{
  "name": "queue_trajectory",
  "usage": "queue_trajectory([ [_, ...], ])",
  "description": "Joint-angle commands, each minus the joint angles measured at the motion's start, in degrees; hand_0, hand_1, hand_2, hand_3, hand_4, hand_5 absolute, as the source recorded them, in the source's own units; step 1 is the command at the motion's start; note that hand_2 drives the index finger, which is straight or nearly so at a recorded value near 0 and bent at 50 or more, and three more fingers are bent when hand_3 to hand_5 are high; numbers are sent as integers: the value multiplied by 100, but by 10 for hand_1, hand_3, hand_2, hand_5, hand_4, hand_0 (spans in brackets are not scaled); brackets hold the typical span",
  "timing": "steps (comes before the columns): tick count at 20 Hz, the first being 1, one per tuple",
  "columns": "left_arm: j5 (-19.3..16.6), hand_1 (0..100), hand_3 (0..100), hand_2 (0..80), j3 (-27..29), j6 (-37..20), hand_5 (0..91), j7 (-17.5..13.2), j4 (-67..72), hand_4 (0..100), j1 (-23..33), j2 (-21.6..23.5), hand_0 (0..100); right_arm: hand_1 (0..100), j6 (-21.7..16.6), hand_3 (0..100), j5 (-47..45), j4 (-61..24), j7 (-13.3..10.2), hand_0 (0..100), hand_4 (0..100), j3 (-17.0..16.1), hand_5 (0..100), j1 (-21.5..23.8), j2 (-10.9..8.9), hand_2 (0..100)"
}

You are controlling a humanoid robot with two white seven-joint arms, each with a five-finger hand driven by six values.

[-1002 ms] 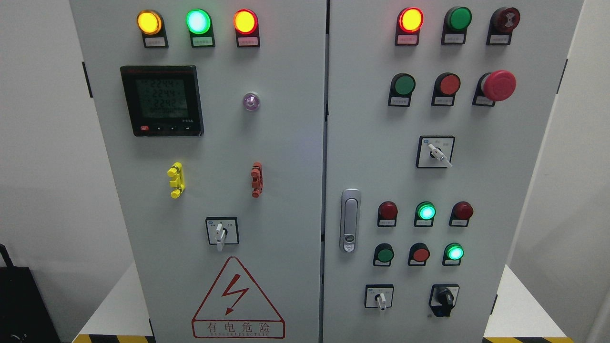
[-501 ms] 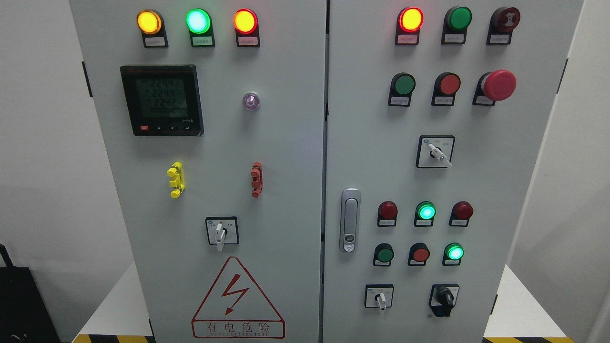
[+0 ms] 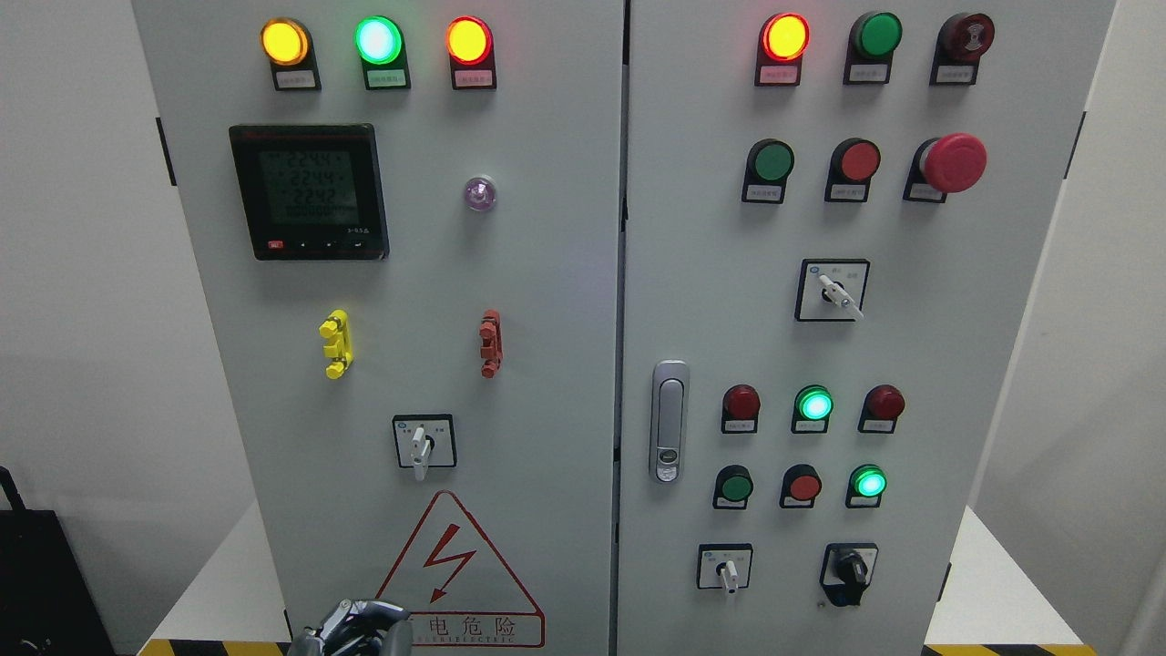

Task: Turn on light switch 1

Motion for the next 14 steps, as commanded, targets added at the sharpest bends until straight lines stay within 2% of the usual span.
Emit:
queue_trajectory([
  [1, 4, 436, 699, 491, -322, 292, 703, 16, -242, 816, -266, -121, 238, 0, -5, 0, 1, 0, 4, 54, 0, 0, 0, 0, 0, 0],
  [2, 4, 435, 700, 491, -330, 432, 707, 51, -242, 816, -319, -173, 236, 0, -5, 0, 1, 0, -5, 54, 0, 0, 0, 0, 0, 0],
  [4, 4, 436, 700, 490, -392, 731, 708, 366, -242, 816, -442, -226, 235, 0, -5, 0, 1, 0, -5, 54, 0, 0, 0, 0, 0, 0],
  [7, 4, 475, 699, 488, -602, 811, 709, 770, -242, 821, -504, -244, 238, 0, -5, 0, 1, 0, -5, 54, 0, 0, 0, 0, 0, 0],
  [14, -31, 537, 726, 513, -735, 1259, 731, 1193, -234, 827, -776, -420, 193, 0, -5, 0, 1, 0, 4, 54, 0, 0, 0, 0, 0, 0],
])
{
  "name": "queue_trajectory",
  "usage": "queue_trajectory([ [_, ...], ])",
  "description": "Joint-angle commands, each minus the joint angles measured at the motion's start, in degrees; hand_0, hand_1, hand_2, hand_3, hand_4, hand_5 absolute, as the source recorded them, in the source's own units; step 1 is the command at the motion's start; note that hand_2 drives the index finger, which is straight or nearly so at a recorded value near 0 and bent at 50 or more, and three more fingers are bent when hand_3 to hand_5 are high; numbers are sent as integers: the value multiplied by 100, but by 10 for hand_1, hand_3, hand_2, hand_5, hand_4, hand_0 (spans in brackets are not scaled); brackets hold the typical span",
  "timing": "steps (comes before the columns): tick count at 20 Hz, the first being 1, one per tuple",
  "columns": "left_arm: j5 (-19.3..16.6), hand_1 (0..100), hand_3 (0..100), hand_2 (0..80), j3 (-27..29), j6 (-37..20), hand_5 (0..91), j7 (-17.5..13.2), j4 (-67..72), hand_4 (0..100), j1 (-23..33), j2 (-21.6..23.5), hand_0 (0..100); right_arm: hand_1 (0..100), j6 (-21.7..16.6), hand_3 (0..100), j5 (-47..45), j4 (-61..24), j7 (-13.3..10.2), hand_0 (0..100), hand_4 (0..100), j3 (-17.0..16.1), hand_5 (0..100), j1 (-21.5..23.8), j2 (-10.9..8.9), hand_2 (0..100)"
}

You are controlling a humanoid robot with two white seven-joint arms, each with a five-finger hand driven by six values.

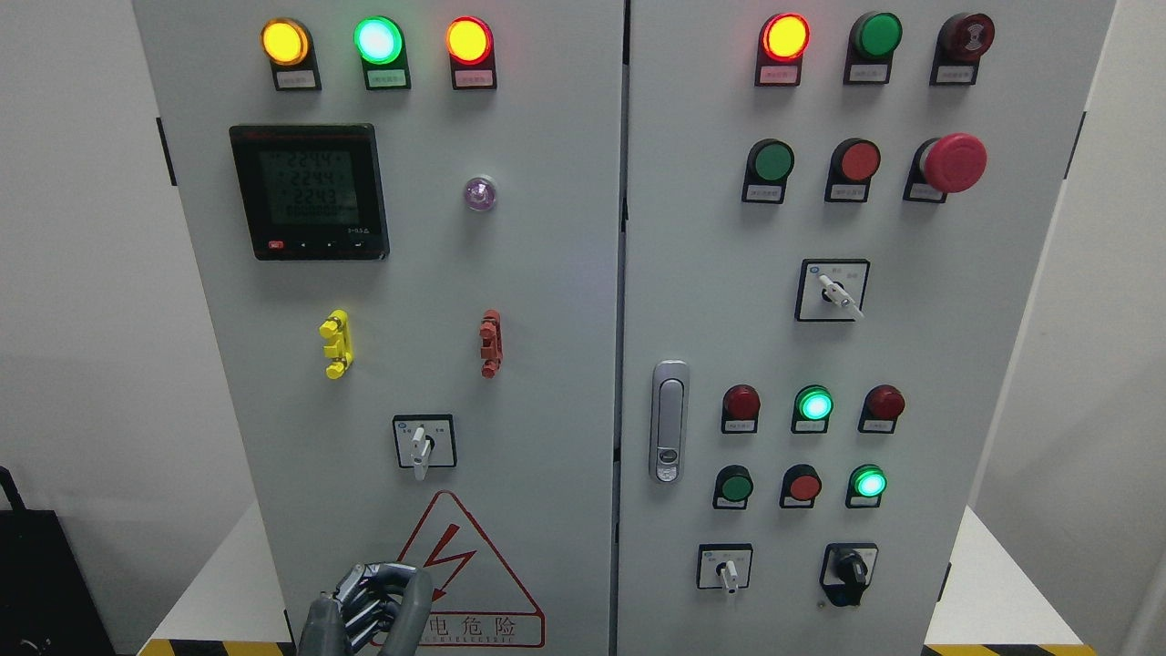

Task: Turn on light switch 1

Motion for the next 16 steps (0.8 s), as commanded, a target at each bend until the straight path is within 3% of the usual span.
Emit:
queue_trajectory([
  [1, -59, 549, 731, 519, -298, 142, 733, 152, -64, 829, -274, -192, 187, 0, -5, 0, 0, 0, -4, 54, 0, 0, 0, 0, 0, 0],
  [6, -542, 578, 740, 525, -298, 291, 740, 274, -55, 837, -415, -271, 172, 0, -5, 0, 0, 0, 5, 54, 0, 0, 0, 0, 0, 0],
  [16, -569, 605, 769, 554, -290, 608, 749, 600, -38, 843, -635, -430, 160, 0, -5, 0, 0, 0, -4, 54, 0, 0, 0, 0, 0, 0],
])
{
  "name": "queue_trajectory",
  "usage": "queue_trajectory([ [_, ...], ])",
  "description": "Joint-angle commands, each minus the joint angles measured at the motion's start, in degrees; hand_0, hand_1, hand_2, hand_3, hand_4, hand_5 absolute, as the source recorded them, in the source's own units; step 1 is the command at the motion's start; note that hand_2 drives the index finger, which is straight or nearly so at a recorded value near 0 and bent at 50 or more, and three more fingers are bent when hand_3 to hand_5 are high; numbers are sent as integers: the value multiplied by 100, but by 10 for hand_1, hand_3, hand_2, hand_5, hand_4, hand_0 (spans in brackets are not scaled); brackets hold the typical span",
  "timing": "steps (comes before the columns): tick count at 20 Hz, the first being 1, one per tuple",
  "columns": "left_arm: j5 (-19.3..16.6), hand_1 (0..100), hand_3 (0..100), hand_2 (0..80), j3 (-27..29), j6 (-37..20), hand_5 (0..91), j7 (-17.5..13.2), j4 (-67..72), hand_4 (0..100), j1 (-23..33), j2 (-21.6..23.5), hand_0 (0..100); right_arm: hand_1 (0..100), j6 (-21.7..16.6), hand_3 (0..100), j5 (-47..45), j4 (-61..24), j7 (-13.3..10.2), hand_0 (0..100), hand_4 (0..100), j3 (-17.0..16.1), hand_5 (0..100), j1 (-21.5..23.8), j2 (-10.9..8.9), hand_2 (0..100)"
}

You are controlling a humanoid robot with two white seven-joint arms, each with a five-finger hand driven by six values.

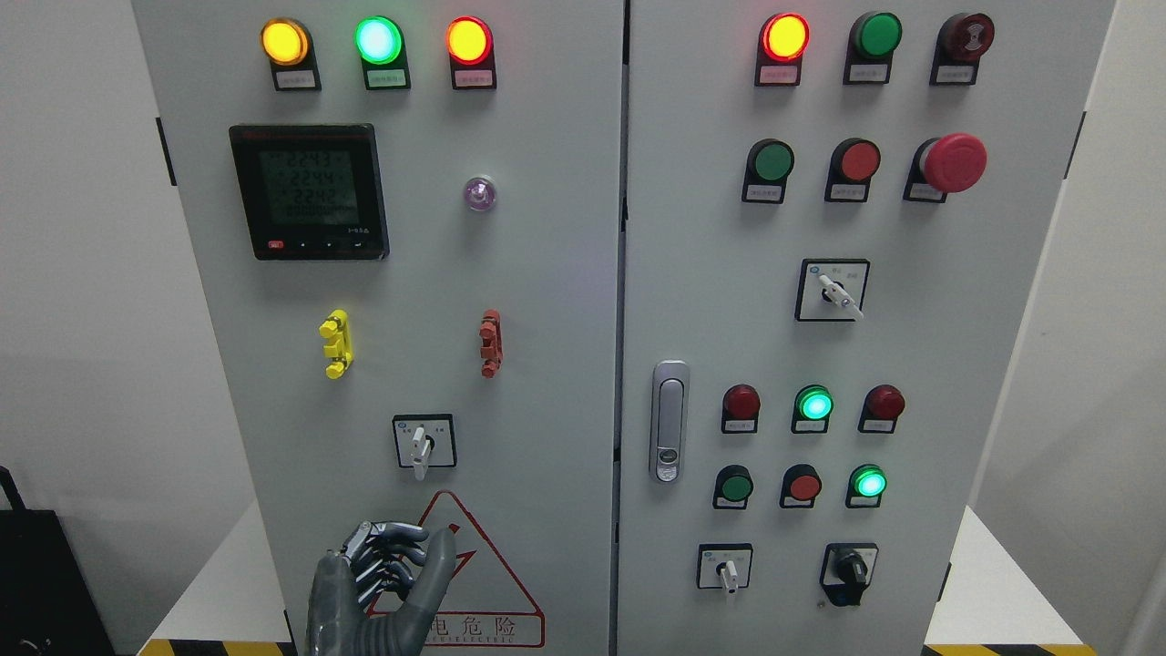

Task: Turn on light switch 1

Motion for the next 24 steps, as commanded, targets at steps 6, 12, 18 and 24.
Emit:
queue_trajectory([
  [6, -81, 612, 775, 557, -27, 348, 759, 233, 10, 852, -347, -327, 156, 0, -4, 0, 1, 0, 23, 54, 0, 0, 0, 0, 0, 0],
  [12, -317, 631, 774, 556, 17, 402, 763, 356, 18, 858, -365, -327, 145, 0, -4, 0, 1, 0, 32, 55, 0, 0, 0, 0, 0, 0],
  [18, -371, 634, 773, 555, 87, 551, 762, 523, 18, 860, -497, -397, 140, 0, -4, 0, 1, 0, 32, 55, 0, 0, 0, 0, 0, 0],
  [24, -380, 635, 772, 554, 175, 709, 762, 541, 18, 860, -585, -406, 133, 0, -4, 0, 1, 0, 23, 54, 0, 0, 0, 0, 0, 0],
])
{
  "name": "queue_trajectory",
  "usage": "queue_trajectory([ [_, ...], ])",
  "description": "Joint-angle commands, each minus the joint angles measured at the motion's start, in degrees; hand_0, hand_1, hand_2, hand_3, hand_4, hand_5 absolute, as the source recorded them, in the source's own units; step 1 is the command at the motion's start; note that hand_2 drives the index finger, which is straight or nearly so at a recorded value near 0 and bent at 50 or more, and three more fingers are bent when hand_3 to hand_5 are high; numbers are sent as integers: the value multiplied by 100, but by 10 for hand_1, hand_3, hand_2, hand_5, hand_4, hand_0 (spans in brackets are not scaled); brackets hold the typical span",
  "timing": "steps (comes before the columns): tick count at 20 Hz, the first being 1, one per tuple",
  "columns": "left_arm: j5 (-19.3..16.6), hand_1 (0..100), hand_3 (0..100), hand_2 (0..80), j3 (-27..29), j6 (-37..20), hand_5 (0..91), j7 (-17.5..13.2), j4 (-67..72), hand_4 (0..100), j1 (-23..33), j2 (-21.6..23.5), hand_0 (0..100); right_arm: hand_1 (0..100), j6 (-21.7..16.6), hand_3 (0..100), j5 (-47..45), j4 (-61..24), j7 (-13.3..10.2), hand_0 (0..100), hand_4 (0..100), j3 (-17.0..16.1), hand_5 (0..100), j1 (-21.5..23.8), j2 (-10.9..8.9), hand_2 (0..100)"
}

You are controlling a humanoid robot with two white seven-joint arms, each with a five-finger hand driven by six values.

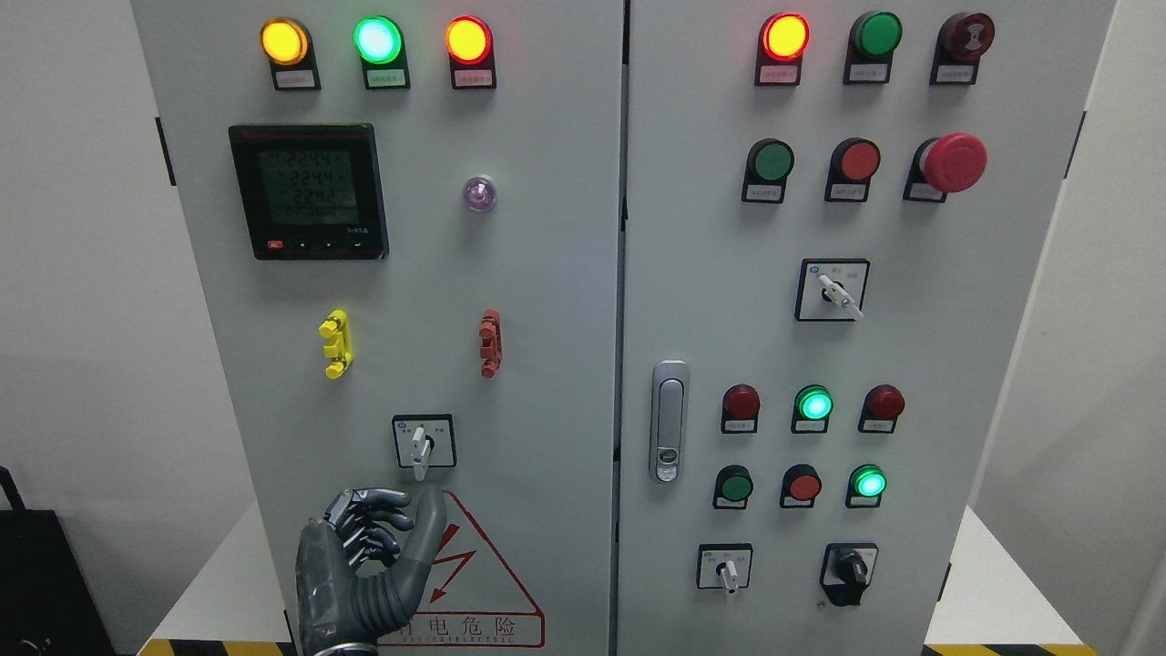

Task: Turn on light switch 1

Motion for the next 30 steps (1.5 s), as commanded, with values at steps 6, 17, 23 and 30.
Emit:
queue_trajectory([
  [6, -21, 642, 772, 554, 103, 121, 763, 88, 13, 860, -209, -83, 126, 0, -5, 0, 1, 0, 5, 54, 0, 0, 0, 0, 0, 0],
  [17, 23, 653, 775, 557, 77, 306, 764, 79, 39, 862, -393, -127, 124, 0, -5, 0, 1, 0, 5, 54, 0, 0, 0, 0, 0, 0],
  [23, 32, 649, 782, 563, 24, 385, 768, 70, 65, 865, -437, -162, 120, 0, -5, 0, 1, 0, 5, 54, 0, 0, 0, 0, 0, 0],
  [30, 41, 637, 789, 566, 15, 490, 777, 70, 74, 869, -481, -197, 104, 0, -5, 0, 1, 0, -4, 54, 0, 0, 0, 0, 0, 0],
])
